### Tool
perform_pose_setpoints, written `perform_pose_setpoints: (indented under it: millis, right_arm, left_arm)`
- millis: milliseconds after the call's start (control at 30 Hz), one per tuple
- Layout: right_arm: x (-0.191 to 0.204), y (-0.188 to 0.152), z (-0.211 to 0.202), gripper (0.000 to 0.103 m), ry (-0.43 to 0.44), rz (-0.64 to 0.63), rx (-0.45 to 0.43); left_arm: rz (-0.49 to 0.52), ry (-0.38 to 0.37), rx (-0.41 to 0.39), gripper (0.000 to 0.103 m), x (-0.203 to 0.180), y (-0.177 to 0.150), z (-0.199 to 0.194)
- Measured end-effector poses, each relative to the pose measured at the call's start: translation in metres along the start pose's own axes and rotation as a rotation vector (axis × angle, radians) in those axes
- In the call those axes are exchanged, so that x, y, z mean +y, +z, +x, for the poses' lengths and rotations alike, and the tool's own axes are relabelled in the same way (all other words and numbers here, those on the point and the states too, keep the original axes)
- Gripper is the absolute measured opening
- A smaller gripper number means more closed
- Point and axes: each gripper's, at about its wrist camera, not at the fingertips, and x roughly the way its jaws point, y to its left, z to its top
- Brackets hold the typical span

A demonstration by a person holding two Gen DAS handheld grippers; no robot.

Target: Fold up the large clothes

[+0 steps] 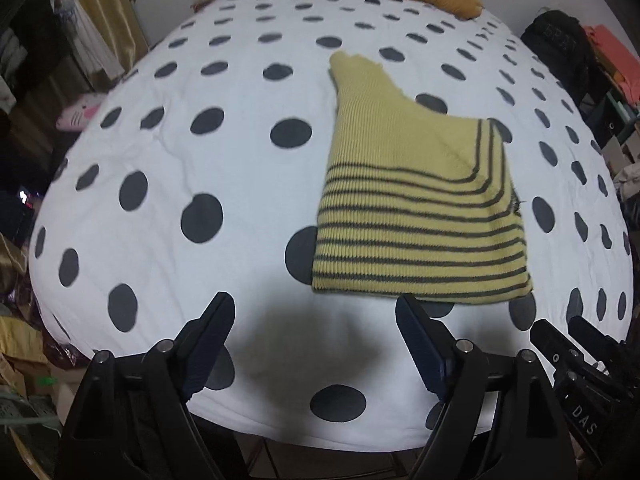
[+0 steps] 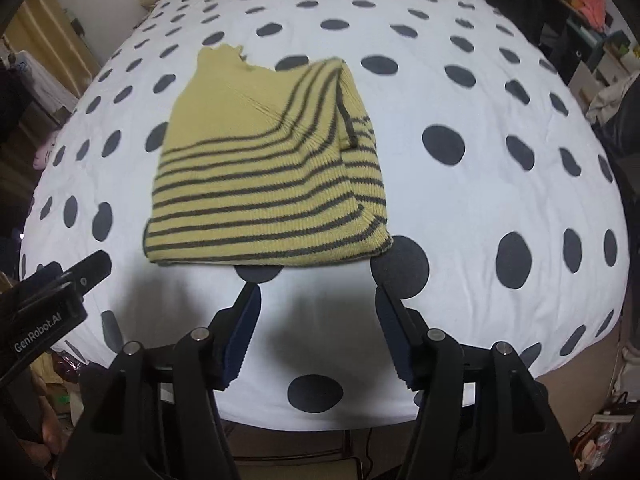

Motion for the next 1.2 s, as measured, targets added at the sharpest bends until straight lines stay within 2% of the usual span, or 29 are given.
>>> perform_pose_setpoints:
  millis: [133,267,367,700,1200]
  right_arm:
    - [0.005,0.001,-0.031,0.07,-0.014,-0.003,-0.068]
    - [0.015,0.003,-0.05,0.073,-0.052,-0.035,-0.109]
    - [0.023,0.0,-0.057,0.073,-0.072,-0.057,-0.126]
    - [0.025,-0.011,-0.066,0.074,-0.116,-0.065,-0.141]
    - [0.024,-0.015,-0.067,0.074,-0.128,-0.064,-0.136]
  left_arm:
    - [-0.001,0.024,-0.003,0.085,-0.002,-0.001,-0.017]
    - [-0.047,-0.051,0.005,0.086,-0.004,-0.008,-0.024]
    - [-0.013,-0.044,-0.016,0.085,-0.014,-0.013,-0.033]
    - [-0.005,0.008,-0.047,0.085,-0.008,-0.025,-0.046]
    - [-0.008,0.0,-0.041,0.085,-0.01,-0.028,-0.045]
